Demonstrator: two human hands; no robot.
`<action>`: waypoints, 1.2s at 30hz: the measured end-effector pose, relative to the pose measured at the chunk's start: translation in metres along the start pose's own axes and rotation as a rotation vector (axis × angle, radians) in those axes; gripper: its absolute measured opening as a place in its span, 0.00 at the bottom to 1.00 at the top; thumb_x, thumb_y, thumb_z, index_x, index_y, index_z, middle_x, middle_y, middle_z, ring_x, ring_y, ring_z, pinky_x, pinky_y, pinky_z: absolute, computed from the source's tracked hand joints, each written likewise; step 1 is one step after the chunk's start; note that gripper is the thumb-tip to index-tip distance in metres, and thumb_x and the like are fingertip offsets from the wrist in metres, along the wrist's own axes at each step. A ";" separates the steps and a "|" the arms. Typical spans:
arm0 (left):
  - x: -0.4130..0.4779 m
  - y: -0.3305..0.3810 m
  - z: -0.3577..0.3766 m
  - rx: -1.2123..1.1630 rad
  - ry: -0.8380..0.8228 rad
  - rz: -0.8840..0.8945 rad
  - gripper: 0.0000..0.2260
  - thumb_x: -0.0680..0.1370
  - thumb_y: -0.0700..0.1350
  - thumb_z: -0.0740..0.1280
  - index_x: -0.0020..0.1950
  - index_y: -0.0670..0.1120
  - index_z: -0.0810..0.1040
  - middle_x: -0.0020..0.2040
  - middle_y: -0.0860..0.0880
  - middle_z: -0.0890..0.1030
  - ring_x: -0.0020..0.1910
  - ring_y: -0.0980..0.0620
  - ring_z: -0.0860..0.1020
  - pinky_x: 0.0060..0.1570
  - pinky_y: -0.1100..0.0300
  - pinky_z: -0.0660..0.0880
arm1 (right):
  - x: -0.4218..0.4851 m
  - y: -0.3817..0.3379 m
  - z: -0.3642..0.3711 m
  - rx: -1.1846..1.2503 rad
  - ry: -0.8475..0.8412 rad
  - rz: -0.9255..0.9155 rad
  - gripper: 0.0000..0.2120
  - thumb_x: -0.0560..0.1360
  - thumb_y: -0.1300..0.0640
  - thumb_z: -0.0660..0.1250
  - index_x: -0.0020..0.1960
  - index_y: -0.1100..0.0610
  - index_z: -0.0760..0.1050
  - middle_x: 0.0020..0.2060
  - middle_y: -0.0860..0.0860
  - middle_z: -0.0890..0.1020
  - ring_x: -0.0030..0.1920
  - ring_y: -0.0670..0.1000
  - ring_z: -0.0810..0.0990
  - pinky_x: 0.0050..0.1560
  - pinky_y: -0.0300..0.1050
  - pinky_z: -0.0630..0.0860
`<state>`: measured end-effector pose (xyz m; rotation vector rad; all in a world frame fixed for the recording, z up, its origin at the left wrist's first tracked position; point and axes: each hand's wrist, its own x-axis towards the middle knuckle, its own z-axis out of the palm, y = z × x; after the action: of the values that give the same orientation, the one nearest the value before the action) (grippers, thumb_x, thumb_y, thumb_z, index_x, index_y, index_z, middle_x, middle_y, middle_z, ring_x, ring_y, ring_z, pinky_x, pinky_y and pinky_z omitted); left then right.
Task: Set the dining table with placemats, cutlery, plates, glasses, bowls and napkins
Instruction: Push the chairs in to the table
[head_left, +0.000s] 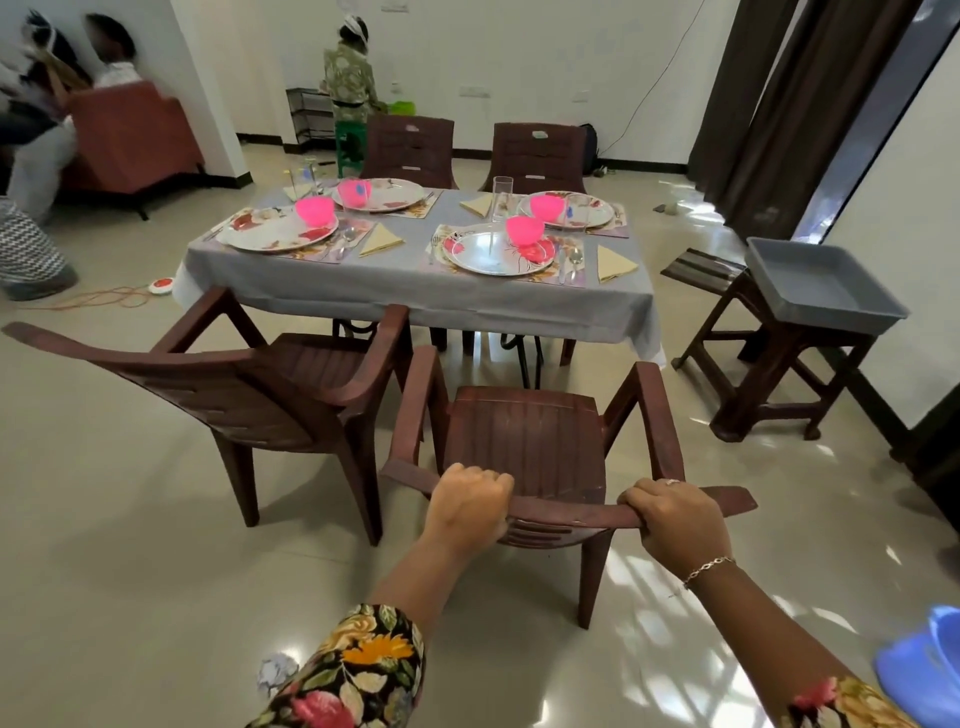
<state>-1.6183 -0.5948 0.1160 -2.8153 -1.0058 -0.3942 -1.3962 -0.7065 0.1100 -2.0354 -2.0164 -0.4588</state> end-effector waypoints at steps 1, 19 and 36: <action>0.005 -0.002 0.001 0.000 0.000 0.000 0.15 0.50 0.51 0.79 0.26 0.50 0.75 0.22 0.54 0.74 0.20 0.56 0.73 0.26 0.67 0.68 | 0.005 0.003 0.002 -0.001 0.006 0.001 0.14 0.52 0.64 0.78 0.32 0.51 0.80 0.27 0.46 0.79 0.26 0.52 0.77 0.25 0.40 0.73; 0.105 -0.046 0.032 0.032 -0.003 -0.010 0.18 0.51 0.56 0.81 0.27 0.50 0.75 0.22 0.54 0.75 0.21 0.55 0.74 0.25 0.66 0.68 | 0.097 0.053 0.045 -0.035 0.012 0.003 0.15 0.49 0.65 0.77 0.30 0.51 0.77 0.26 0.46 0.77 0.25 0.51 0.76 0.24 0.39 0.70; 0.121 -0.056 0.041 0.082 -0.071 0.071 0.17 0.57 0.57 0.79 0.32 0.49 0.76 0.27 0.53 0.78 0.27 0.54 0.77 0.29 0.63 0.69 | 0.112 0.059 0.050 -0.046 -0.064 0.000 0.13 0.51 0.64 0.76 0.31 0.52 0.77 0.27 0.47 0.77 0.27 0.52 0.76 0.27 0.40 0.72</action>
<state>-1.5557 -0.4699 0.1127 -2.7989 -0.9104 -0.2414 -1.3348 -0.5854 0.1102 -2.1029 -2.0607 -0.4495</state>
